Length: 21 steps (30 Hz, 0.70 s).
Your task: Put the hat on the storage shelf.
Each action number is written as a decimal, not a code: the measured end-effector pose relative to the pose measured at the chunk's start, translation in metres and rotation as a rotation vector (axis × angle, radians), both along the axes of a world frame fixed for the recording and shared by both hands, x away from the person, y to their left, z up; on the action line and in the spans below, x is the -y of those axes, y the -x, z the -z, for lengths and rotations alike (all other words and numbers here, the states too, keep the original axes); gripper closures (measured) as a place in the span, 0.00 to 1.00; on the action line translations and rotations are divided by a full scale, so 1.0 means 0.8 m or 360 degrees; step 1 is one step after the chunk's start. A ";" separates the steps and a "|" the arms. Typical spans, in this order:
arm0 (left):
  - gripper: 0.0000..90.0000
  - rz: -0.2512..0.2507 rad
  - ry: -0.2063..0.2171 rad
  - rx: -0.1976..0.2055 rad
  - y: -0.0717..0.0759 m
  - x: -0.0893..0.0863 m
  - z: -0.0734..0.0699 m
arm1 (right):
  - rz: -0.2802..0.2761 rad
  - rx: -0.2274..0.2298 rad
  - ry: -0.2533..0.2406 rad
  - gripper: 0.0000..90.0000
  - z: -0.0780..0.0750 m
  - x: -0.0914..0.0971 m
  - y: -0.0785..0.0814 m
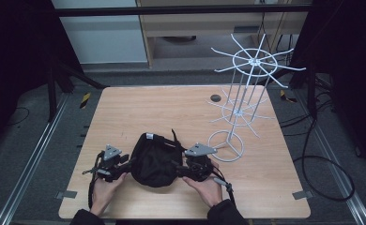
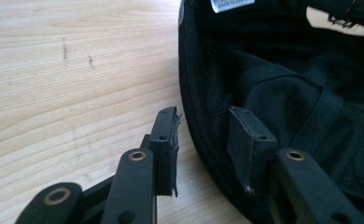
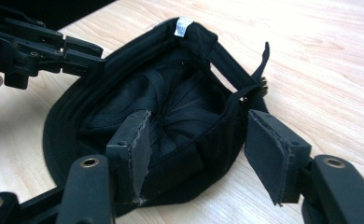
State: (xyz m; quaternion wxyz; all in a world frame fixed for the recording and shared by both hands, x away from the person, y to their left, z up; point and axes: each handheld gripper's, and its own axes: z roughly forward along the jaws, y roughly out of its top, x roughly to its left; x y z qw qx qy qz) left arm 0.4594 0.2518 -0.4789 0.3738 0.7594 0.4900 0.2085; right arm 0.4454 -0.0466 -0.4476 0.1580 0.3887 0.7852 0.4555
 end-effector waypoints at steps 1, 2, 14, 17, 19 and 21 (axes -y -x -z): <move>0.71 -0.0011 -0.0018 -0.0015 -0.003 0.002 0.002 | 0.0012 -0.0014 0.0016 0.45 0.004 -0.006 -0.003; 0.73 -0.0011 -0.0018 -0.0015 -0.003 0.002 0.002 | 0.0017 -0.0023 0.0023 0.45 0.006 -0.008 -0.004; 0.85 -0.0004 0.0027 -0.0119 -0.003 0.003 0.005 | 0.0056 -0.0158 0.0056 0.52 0.030 -0.010 -0.014; 0.87 0.0008 0.0040 -0.0131 0.000 0.004 0.005 | 0.0063 -0.0195 0.0088 0.67 0.032 -0.012 -0.015; 0.87 0.0012 0.0045 -0.0131 0.002 0.005 0.004 | 0.0067 -0.0208 0.0105 0.77 0.032 -0.012 -0.015; 0.88 0.0014 0.0047 -0.0134 0.003 0.005 0.004 | 0.0078 -0.0217 0.0115 0.85 0.031 -0.011 -0.016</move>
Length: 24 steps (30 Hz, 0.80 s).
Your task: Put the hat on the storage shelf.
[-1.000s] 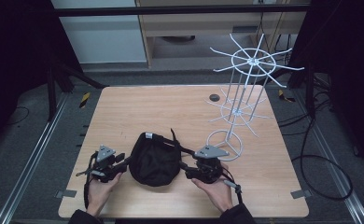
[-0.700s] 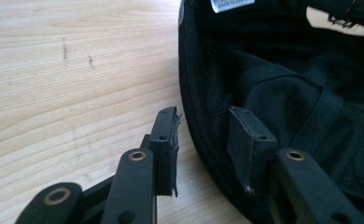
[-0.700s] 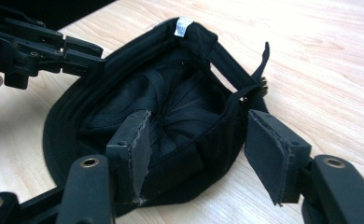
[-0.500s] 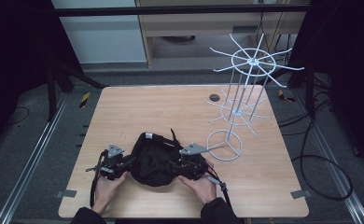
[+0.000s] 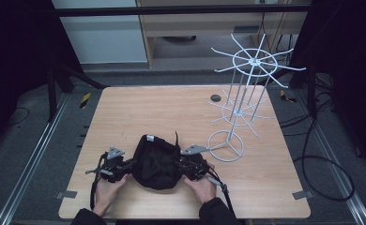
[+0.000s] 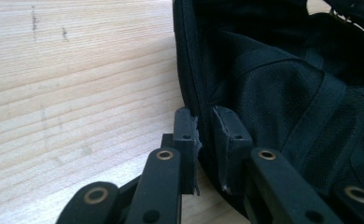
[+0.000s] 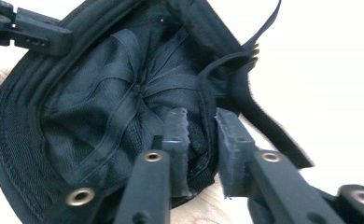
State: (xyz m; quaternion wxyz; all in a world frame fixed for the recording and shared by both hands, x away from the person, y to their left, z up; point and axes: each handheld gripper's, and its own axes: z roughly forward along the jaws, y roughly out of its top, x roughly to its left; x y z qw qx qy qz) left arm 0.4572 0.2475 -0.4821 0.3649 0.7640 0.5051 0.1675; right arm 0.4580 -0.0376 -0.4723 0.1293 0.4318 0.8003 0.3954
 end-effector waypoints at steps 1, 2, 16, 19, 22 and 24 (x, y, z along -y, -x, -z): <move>0.88 0.0011 0.0002 -0.0003 0.001 0.000 0.000 | 0.0000 0.0000 0.0000 0.85 0.000 0.000 0.000; 0.88 0.0020 0.0015 -0.0005 0.002 0.002 0.000 | 0.0009 -0.0002 -0.0003 0.88 -0.002 0.002 -0.001; 0.73 0.0064 0.0051 0.0075 0.014 0.002 -0.012 | -0.0006 0.0108 -0.0020 0.91 -0.006 0.008 -0.019; 0.64 0.0031 0.0064 0.0147 -0.001 -0.003 -0.020 | -0.0025 0.0119 -0.0010 0.91 -0.008 0.009 -0.019; 0.61 0.0017 0.0054 0.0168 -0.018 -0.002 -0.020 | -0.0051 0.0130 0.0020 0.91 -0.008 0.007 -0.020; 0.61 0.0021 0.0054 0.0165 -0.023 -0.001 -0.020 | -0.0064 0.0137 0.0027 0.91 -0.008 0.005 -0.021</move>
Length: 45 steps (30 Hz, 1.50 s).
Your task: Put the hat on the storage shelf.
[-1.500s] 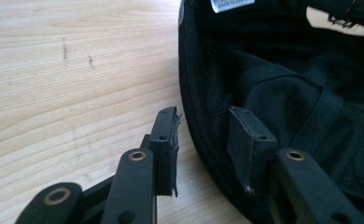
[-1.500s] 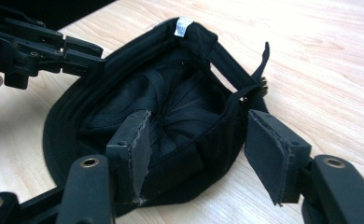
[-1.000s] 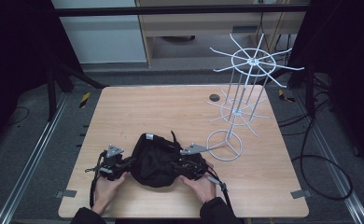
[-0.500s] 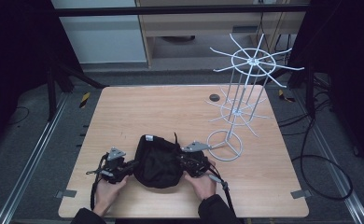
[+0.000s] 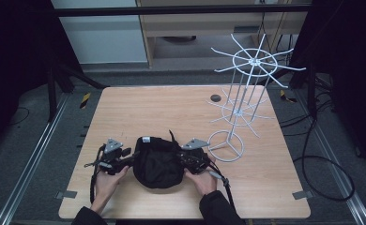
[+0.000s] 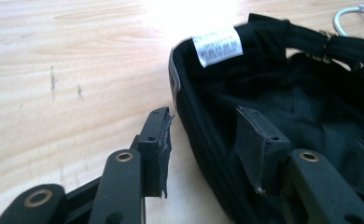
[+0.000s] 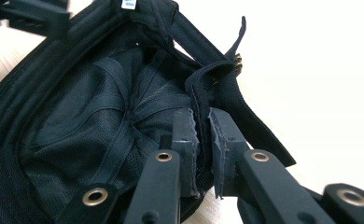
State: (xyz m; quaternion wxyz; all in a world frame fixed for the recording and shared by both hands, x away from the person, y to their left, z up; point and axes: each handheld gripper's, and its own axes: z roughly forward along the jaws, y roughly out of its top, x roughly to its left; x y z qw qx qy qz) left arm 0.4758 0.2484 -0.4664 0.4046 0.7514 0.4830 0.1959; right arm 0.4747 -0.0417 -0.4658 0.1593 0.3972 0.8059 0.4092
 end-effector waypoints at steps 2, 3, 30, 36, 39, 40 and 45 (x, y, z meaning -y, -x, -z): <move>0.62 -0.0007 -0.0003 -0.0020 -0.013 0.003 0.006 | 0.0000 -0.0001 0.0006 0.91 0.000 -0.001 -0.001; 0.69 0.0000 -0.0023 -0.0066 -0.019 0.005 0.010 | -0.0006 0.0007 0.0010 0.91 0.000 -0.001 -0.002; 0.84 -0.0096 -0.0031 -0.0083 0.045 0.001 0.004 | 0.0005 -0.0003 -0.0067 0.52 -0.022 0.025 0.043; 0.83 -0.0101 -0.0027 -0.0083 0.049 0.001 0.005 | -0.0042 -0.0142 -0.0082 0.60 0.000 0.018 0.058; 0.83 -0.0095 -0.0015 -0.0085 0.051 0.001 0.005 | -0.0049 -0.0192 -0.0068 0.70 0.006 0.014 0.057; 0.83 -0.0091 -0.0014 -0.0087 0.052 0.000 0.004 | -0.0052 -0.0207 -0.0058 0.74 0.007 0.012 0.056; 0.81 -0.0073 -0.0029 -0.0090 0.057 0.001 0.004 | 0.0009 -0.0201 -0.0049 0.93 0.004 0.008 0.049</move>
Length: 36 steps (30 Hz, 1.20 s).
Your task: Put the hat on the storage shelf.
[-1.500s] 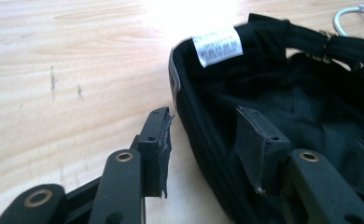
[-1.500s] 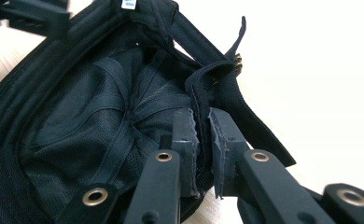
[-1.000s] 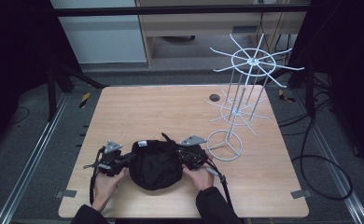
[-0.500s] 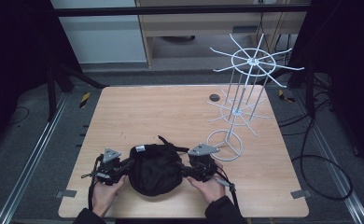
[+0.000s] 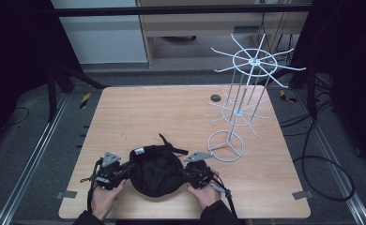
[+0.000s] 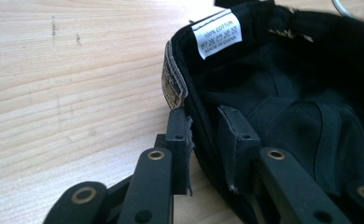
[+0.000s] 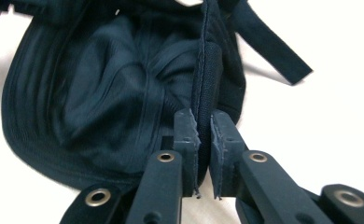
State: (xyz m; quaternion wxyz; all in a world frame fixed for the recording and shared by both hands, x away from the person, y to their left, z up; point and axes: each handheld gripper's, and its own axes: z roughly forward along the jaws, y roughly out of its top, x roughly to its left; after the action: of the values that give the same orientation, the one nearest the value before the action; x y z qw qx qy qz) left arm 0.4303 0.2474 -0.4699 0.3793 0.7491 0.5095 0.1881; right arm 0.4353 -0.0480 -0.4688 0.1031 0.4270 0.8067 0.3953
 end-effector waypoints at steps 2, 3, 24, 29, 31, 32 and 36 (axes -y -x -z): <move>0.81 0.0006 -0.0013 -0.0003 0.000 0.002 0.001 | 0.0021 0.0027 -0.0008 0.93 -0.003 0.001 -0.001; 0.81 0.0013 -0.0016 -0.0010 -0.001 0.003 0.002 | 0.0033 0.0067 -0.0020 0.93 -0.006 0.003 -0.002; 0.81 0.0068 0.0060 -0.0053 -0.036 0.027 0.024 | -0.0251 0.0576 -0.0182 0.94 -0.074 -0.025 0.002; 0.82 0.0098 0.0077 -0.0032 -0.040 0.026 0.026 | -0.0291 0.0534 -0.0155 0.94 -0.059 -0.033 0.005; 0.82 0.0100 0.0087 -0.0035 -0.040 0.026 0.026 | -0.0293 0.0523 -0.0152 0.94 -0.055 -0.034 0.006; 0.81 0.0106 0.0091 -0.0039 -0.041 0.025 0.026 | -0.0289 0.0524 -0.0150 0.94 -0.053 -0.033 0.006; 0.76 0.0127 0.0134 -0.0065 -0.041 0.016 0.023 | -0.0266 0.0530 -0.0124 0.94 -0.052 -0.029 0.007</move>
State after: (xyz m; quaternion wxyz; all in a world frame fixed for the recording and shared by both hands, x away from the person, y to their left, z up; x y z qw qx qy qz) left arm 0.4631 0.2344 -0.4884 0.4073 0.7558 0.4943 0.1359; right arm 0.4299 -0.0248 -0.4276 0.1853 0.2910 0.7952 0.4987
